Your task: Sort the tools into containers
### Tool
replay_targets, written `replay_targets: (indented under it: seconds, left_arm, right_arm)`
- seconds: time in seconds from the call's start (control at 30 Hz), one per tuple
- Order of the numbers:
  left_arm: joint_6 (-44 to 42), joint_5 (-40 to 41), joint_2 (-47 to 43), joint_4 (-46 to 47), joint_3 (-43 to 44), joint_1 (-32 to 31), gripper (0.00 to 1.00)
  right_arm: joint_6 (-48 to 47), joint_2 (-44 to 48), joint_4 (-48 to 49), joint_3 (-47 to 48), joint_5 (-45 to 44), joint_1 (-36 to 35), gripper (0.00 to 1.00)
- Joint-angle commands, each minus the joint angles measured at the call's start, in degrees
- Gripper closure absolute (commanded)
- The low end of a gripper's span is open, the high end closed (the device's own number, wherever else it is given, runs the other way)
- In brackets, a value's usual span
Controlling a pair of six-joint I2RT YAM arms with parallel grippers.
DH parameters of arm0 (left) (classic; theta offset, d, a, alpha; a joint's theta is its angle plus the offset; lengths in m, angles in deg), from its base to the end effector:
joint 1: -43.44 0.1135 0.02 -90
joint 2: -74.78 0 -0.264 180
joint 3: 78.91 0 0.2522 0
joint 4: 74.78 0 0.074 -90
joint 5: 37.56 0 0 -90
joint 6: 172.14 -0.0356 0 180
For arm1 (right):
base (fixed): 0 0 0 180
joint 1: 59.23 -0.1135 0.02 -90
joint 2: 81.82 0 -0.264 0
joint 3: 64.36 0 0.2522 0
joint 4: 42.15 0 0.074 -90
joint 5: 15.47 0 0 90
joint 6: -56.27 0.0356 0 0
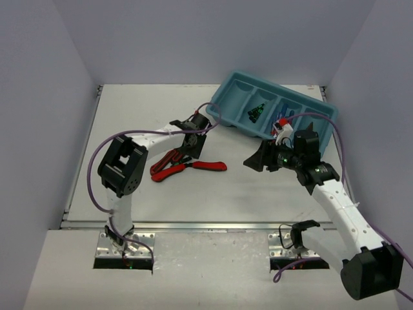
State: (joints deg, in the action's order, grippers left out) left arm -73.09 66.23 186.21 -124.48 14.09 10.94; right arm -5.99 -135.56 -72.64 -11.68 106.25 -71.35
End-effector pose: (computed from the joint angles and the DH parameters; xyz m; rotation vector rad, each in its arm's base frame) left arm 0.3387 -0.2057 0.1788 0.4867 2.6554 0.1202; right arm 0.1964 0.0613 0.2671 -0.0467 2.1905 0.9906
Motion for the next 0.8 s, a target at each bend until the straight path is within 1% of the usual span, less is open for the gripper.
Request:
replay_targets:
  seconds: [0.0,0.1,0.17,0.33,0.4,0.47,0.63,0.67,0.7,0.73,0.77]
  left_arm:
    - [-2.2,-1.0,1.4,-1.2,1.9,0.7,0.53]
    - [-3.2,-1.7,3.0,-1.6,2.4,1.8,0.53]
    - [-3.5,-2.3,3.7,-1.9,2.6,2.5,0.56]
    - [-4.0,-3.4,4.8,-2.3,2.1,2.7,0.59]
    - [-4.2,-3.9,5.7,-2.4,2.1,2.9,0.62]
    - [-4.2,-4.1,6.4,-2.8,2.3,3.0,0.69]
    - [-3.4,-4.0,4.7,-2.7,3.0,3.0,0.75]
    - [-3.4,-3.9,4.2,-2.7,3.2,3.0,0.78]
    - [-3.1,-3.5,3.7,-2.7,3.5,3.0,0.86]
    - [-2.8,-3.3,3.2,-2.8,3.9,3.0,0.91]
    - [-2.5,-3.2,2.8,-3.0,4.3,3.0,0.94]
  right_arm:
    - [-2.3,3.3,1.6,-1.1,1.5,0.2,0.32]
    - [-3.3,3.7,1.6,-2.1,2.8,0.2,0.32]
    - [-3.4,3.6,1.5,-2.5,3.2,0.2,0.32]
    - [-3.4,3.9,1.7,-3.1,3.7,0.2,0.32]
    - [-3.3,4.1,1.7,-3.1,3.8,0.2,0.31]
    - [-3.1,4.5,1.6,-3.1,3.7,0.2,0.31]
    - [-3.0,5.7,1.1,-3.2,3.0,0.3,0.31]
    - [-2.8,5.8,1.0,-3.2,3.0,0.2,0.31]
    - [-2.7,5.8,1.1,-3.2,3.2,0.2,0.31]
    - [-2.5,5.8,1.3,-3.3,3.3,0.2,0.31]
    - [-2.2,5.8,1.5,-3.4,3.3,0.2,0.31]
